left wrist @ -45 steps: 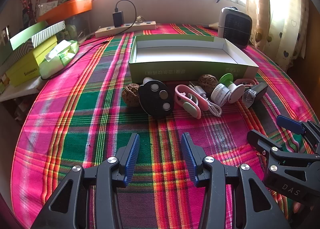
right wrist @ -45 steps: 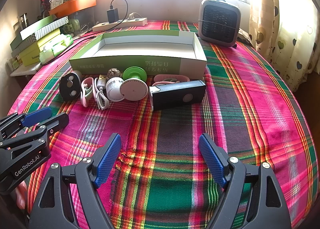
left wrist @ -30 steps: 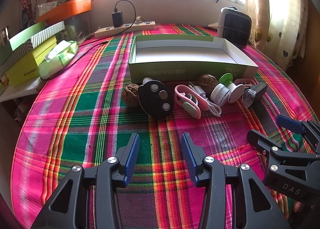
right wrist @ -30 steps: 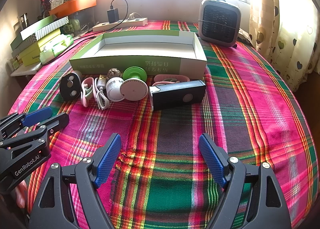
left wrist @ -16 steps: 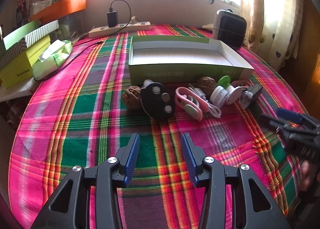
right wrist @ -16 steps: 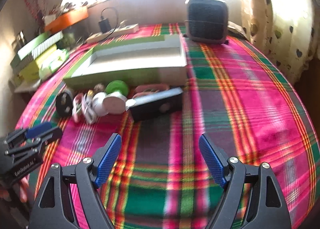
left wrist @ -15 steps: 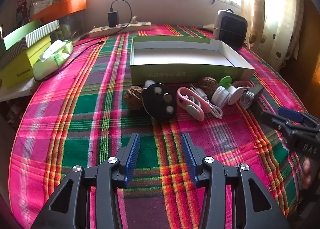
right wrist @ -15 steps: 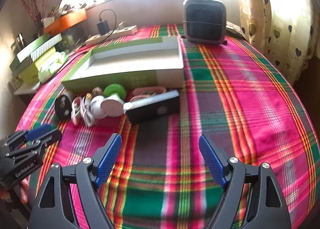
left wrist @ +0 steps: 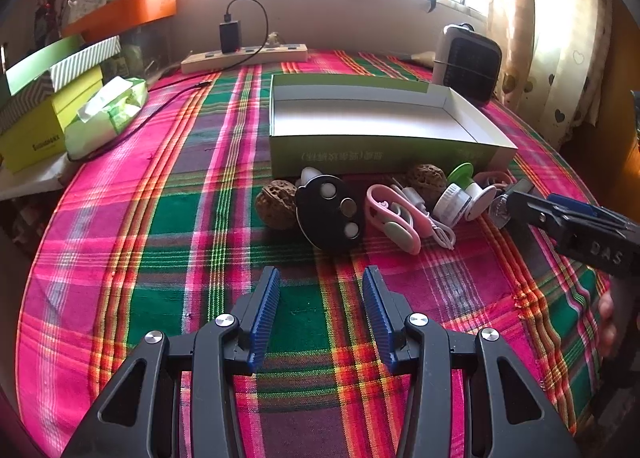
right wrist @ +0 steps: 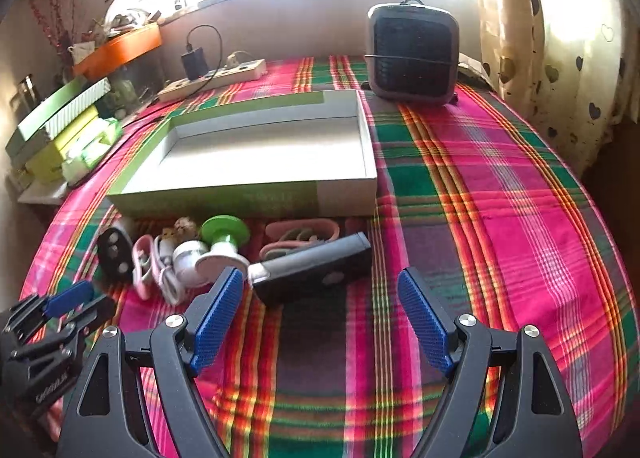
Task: Organize objects
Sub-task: 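Move the right gripper toward the black flashlight, then grasp the black flashlight with the right gripper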
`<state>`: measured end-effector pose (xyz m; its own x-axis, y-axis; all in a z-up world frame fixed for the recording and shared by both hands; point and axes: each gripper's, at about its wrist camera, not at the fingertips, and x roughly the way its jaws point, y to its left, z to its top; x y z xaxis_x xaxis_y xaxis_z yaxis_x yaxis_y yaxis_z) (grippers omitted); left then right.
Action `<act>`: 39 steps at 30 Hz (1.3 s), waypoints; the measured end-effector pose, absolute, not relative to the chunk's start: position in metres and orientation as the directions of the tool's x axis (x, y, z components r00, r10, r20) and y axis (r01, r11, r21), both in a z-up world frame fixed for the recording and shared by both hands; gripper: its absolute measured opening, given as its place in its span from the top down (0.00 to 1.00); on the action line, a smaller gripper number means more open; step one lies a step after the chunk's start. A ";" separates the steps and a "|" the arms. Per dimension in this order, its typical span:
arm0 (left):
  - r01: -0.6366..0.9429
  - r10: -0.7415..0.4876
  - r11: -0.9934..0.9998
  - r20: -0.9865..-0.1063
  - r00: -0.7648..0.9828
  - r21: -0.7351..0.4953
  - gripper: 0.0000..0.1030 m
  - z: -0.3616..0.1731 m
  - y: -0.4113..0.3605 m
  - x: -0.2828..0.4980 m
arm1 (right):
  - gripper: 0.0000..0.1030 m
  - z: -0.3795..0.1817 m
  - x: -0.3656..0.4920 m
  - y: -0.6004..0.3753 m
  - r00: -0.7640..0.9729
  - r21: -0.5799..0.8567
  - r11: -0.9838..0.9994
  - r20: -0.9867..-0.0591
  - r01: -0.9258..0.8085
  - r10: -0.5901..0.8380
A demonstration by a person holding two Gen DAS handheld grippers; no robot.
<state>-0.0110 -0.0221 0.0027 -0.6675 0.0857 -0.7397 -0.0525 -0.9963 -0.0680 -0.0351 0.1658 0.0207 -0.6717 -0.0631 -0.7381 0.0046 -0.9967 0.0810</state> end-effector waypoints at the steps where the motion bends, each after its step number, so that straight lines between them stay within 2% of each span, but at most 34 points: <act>1: -0.053 0.086 -0.996 -0.740 -0.667 -0.068 0.60 0.003 -0.022 -0.011 | 0.22 0.021 -0.037 0.165 -0.672 0.076 -0.997 -0.738 -0.004 -0.053; 16: -0.056 0.089 -0.996 -0.742 -0.664 -0.069 0.60 0.003 -0.020 -0.015 | 0.22 0.015 -0.040 0.166 -0.640 0.002 -0.999 -0.768 -0.050 0.030; 35: -0.059 0.095 -0.995 -0.743 -0.663 -0.075 0.60 0.002 -0.020 -0.015 | 0.22 0.014 -0.012 0.207 -0.614 -0.005 -0.984 -0.781 -0.179 0.115; 39: -0.059 0.098 -0.995 -0.743 -0.662 -0.078 0.60 0.002 -0.021 -0.014 | 0.22 0.014 -0.015 0.204 -0.618 0.017 -0.987 -0.781 -0.162 0.088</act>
